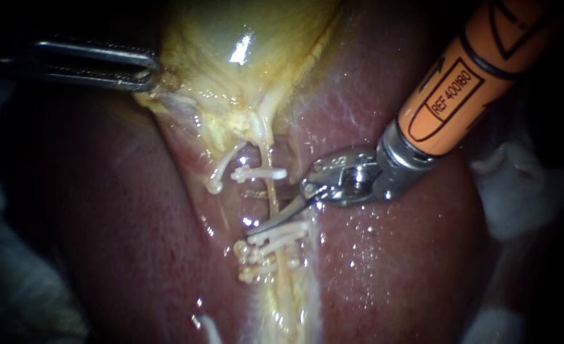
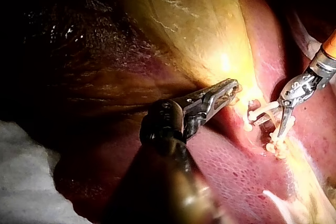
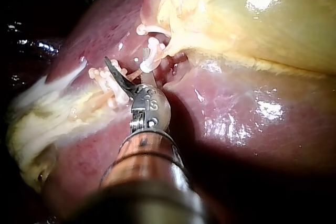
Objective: Go to the cutting position right tube
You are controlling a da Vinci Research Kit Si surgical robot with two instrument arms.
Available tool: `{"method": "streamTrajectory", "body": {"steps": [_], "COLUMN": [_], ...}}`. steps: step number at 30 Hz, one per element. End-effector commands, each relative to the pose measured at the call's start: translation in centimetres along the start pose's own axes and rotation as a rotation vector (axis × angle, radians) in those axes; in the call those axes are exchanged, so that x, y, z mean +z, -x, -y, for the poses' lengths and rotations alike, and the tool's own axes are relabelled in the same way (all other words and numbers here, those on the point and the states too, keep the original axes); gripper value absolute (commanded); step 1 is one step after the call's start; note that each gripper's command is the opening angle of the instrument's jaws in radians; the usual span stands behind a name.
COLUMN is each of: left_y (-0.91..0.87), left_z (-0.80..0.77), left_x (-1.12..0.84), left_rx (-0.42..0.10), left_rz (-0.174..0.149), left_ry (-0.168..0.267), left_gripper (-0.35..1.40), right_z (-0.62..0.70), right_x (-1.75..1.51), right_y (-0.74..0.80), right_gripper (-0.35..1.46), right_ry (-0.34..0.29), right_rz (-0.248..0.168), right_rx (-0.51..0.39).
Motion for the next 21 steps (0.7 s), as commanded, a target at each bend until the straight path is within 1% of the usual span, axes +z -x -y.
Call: {"method": "streamTrajectory", "body": {"steps": [1,6,11,16,21], "left_y": [0.00,0.00,0.00,-0.01,-0.01], "left_z": [0.00,0.00,-0.01,-0.01,-0.01], "left_x": [0.00,0.01,0.02,0.03,0.03], "left_rx": [0.000,0.000,-0.001,-0.001,-0.001], "left_rz": [0.000,0.000,-0.001,-0.003,-0.003], "left_ry": [0.000,-0.001,-0.001,-0.004,-0.004], "left_gripper": [-0.35,-0.35,-0.35,-0.35,-0.35], "right_z": [0.01,0.05,0.06,0.06,0.04], "right_x": [0.01,0.10,0.22,0.30,0.32], "right_y": [-0.01,-0.06,-0.14,-0.20,-0.21], "right_gripper": [1.35,1.30,1.30,1.28,1.28], "right_ry": [-0.010,-0.066,-0.101,-0.105,-0.105], "right_rz": [-0.004,-0.025,-0.021,-0.032,-0.035], "right_rx": [-0.005,-0.029,-0.045,-0.046,-0.045]}}
